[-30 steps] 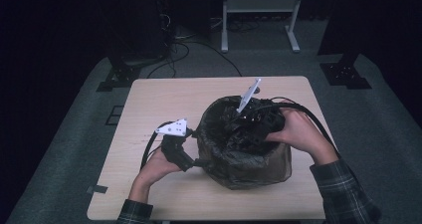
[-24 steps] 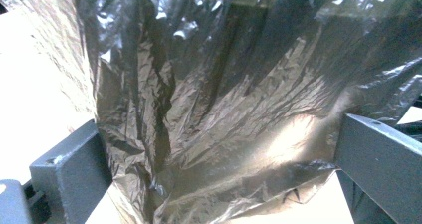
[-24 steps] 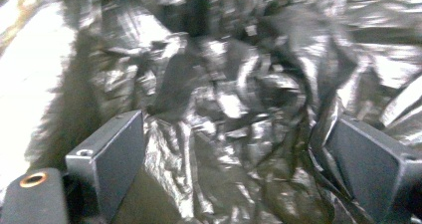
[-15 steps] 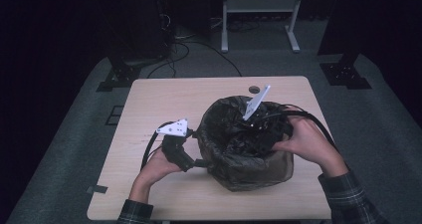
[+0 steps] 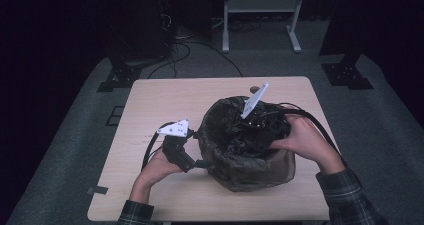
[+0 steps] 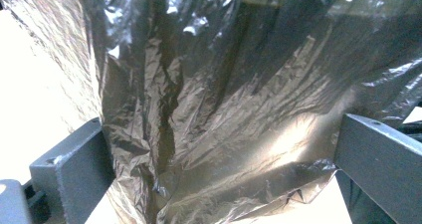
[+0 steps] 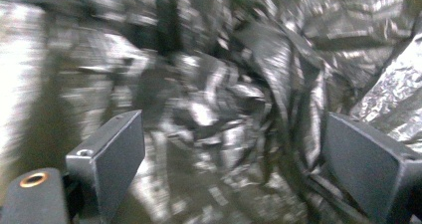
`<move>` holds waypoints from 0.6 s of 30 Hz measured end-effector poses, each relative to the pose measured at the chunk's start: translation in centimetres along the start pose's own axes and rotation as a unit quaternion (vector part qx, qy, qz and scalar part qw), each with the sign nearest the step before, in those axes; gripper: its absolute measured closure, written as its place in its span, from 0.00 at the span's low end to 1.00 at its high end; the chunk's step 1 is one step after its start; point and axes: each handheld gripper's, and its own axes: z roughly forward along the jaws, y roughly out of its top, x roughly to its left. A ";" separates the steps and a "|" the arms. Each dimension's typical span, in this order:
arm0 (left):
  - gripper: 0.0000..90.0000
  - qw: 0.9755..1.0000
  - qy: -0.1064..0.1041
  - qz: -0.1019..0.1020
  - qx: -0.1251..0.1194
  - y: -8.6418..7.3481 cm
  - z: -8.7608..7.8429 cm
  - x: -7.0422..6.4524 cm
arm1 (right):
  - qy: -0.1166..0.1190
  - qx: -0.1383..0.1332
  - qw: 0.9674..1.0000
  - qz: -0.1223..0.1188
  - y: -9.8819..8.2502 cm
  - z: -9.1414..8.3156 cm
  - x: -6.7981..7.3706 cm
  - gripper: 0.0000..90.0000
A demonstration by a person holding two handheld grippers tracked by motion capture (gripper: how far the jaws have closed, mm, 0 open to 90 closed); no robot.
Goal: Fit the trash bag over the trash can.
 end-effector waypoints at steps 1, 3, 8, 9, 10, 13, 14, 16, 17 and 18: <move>0.00 1.000 0.000 0.000 0.000 0.0 0.0 0.0 | -0.005 0.008 1.000 0.003 0.1 0.5 -0.3 0.11; 0.00 1.000 0.000 0.000 0.000 0.0 0.0 0.0 | -0.016 0.025 0.999 0.015 0.4 1.3 -1.2 0.11; 0.00 1.000 -0.001 0.000 -0.001 0.0 0.0 0.1 | -0.047 0.055 0.997 0.038 0.6 2.7 -3.1 0.11; 0.00 1.000 -0.002 0.000 -0.001 -0.1 0.0 0.1 | -0.051 0.058 0.996 0.040 0.6 2.8 -3.3 0.11; 0.00 1.000 -0.001 -0.001 -0.001 -0.1 0.1 0.1 | -0.052 0.060 0.996 0.041 0.6 2.9 -3.4 0.11; 0.00 1.000 -0.001 0.000 0.000 -0.1 0.1 0.1 | -0.059 0.057 0.996 0.044 0.6 2.9 -3.5 0.11; 0.00 1.000 -0.001 0.000 0.000 -0.1 0.1 0.1 | -0.058 0.054 0.996 0.043 0.6 2.8 -3.4 0.11; 0.00 1.000 -0.001 -0.001 -0.001 -0.1 0.1 0.1 | -0.056 0.042 0.997 0.041 0.5 2.3 -3.3 0.11; 0.00 1.000 -0.001 -0.002 -0.002 -0.1 0.0 0.1 | -0.056 0.030 0.997 0.039 0.4 1.9 -3.1 0.11; 0.00 1.000 0.000 -0.001 -0.003 0.0 0.0 0.1 | -0.054 0.022 0.998 0.038 0.4 1.6 -3.0 0.11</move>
